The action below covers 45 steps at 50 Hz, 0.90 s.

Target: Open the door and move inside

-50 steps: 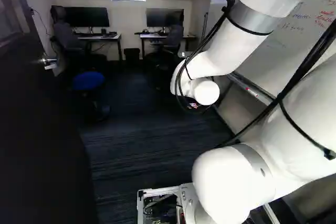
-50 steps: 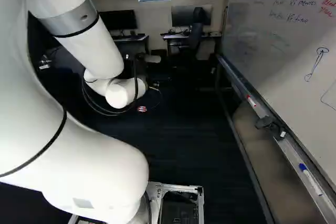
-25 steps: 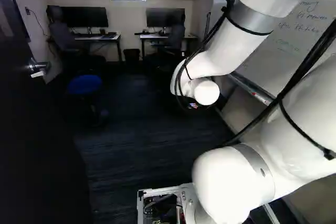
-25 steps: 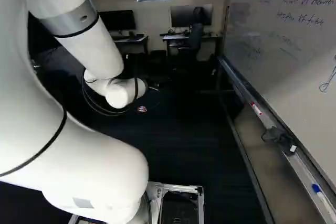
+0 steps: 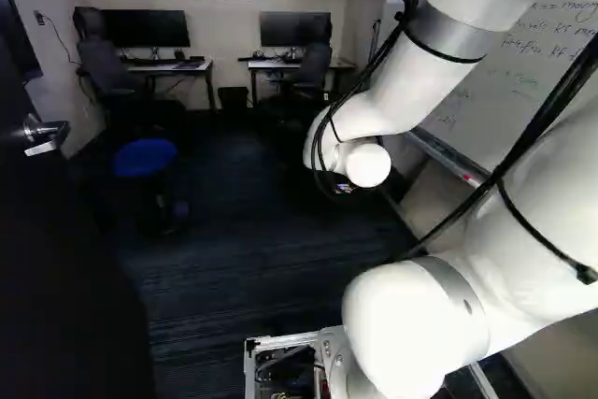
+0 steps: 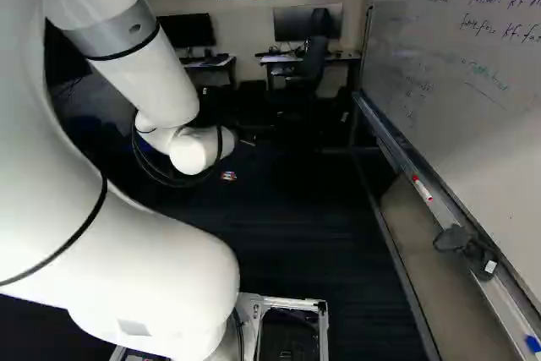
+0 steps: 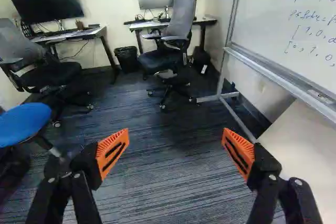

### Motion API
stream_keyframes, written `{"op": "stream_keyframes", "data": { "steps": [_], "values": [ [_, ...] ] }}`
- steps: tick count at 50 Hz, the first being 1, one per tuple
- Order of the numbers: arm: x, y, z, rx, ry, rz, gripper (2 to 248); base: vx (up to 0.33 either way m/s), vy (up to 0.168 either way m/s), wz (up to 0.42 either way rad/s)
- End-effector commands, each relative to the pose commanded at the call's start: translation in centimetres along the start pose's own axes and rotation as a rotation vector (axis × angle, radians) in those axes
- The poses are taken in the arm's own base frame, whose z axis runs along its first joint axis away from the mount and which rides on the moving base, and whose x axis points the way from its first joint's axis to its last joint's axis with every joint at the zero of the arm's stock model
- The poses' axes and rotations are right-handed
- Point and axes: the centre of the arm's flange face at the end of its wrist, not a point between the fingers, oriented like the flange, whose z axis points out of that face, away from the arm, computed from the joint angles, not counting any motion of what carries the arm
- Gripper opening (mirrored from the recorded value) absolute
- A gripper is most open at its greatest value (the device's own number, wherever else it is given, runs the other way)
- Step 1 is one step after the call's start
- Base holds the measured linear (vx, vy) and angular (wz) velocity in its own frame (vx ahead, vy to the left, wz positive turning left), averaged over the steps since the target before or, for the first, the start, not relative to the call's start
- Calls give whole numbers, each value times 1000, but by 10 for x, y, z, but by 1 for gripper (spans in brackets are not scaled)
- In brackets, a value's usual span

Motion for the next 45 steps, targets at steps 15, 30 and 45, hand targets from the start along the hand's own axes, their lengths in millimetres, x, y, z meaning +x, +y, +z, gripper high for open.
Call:
{"op": "stream_keyframes", "data": {
  "steps": [15, 30, 45],
  "values": [
    [0, 0, 0, 0, 0, 0, 247, 159, 1, -13],
    [0, 0, 0, 0, 0, 0, 247, 160, 3, -13],
    [0, 0, 0, 0, 0, 0, 247, 156, 2, -12]
  ]
}}
